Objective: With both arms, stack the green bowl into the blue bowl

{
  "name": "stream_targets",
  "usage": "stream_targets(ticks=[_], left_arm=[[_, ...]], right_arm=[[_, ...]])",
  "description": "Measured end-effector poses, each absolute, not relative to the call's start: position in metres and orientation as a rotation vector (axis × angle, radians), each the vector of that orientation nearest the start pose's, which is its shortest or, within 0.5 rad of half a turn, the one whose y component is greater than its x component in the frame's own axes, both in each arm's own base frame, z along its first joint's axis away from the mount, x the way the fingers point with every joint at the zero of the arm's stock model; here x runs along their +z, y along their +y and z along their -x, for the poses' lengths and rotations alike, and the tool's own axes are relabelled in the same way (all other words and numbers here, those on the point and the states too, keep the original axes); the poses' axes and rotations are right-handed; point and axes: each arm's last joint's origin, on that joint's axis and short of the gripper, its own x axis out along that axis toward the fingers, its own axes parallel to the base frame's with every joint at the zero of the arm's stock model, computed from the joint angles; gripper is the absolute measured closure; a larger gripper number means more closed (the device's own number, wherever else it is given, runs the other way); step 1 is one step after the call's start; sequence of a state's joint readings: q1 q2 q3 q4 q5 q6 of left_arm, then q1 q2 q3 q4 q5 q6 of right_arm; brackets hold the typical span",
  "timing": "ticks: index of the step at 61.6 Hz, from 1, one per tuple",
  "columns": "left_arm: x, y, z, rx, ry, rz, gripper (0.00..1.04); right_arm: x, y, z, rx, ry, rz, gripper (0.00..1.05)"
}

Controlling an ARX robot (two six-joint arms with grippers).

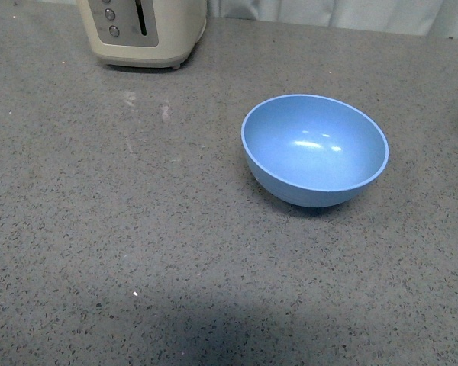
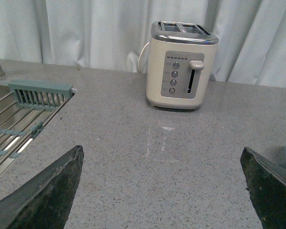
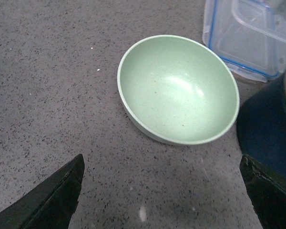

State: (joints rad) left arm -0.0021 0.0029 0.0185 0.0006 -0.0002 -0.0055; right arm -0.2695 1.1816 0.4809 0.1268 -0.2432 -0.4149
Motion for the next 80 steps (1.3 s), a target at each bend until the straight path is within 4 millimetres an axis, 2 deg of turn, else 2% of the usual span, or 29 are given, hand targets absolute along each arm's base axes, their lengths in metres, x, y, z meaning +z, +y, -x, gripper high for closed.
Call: stream_targets(ticks=[13,31,42,50,67,80], left_arm=[[0.17,0.0,-0.097,-0.002,-0.016,0.006,0.06],[0.17,0.0,-0.097,-0.002,-0.017,0.006,0.06],[0.17,0.0,-0.097,-0.002,-0.016,0.006,0.06],[0.17,0.0,-0.097,-0.002,-0.016,0.006,0.06],[0.17,0.0,-0.097,-0.002,-0.017,0.006,0.06],[0.17,0.0,-0.097,-0.002,-0.017,0.006,0.06]], right_arm=[[0.173,-0.056,-0.259,0.219,0.677,0.322,0.09],[0.164,-0.049,-0.307,0.321,0.693,0.39,0.09],[0.148,-0.045,-0.322,0.343,0.743,0.413,0.09],[0.137,-0.043,-0.325,0.379,0.797,0.394,0.1],[0.139,-0.044,-0.329,0.373,0.78,0.414,0.6],[0.14,-0.044,-0.33,0.379,0.777,0.43,0.92]])
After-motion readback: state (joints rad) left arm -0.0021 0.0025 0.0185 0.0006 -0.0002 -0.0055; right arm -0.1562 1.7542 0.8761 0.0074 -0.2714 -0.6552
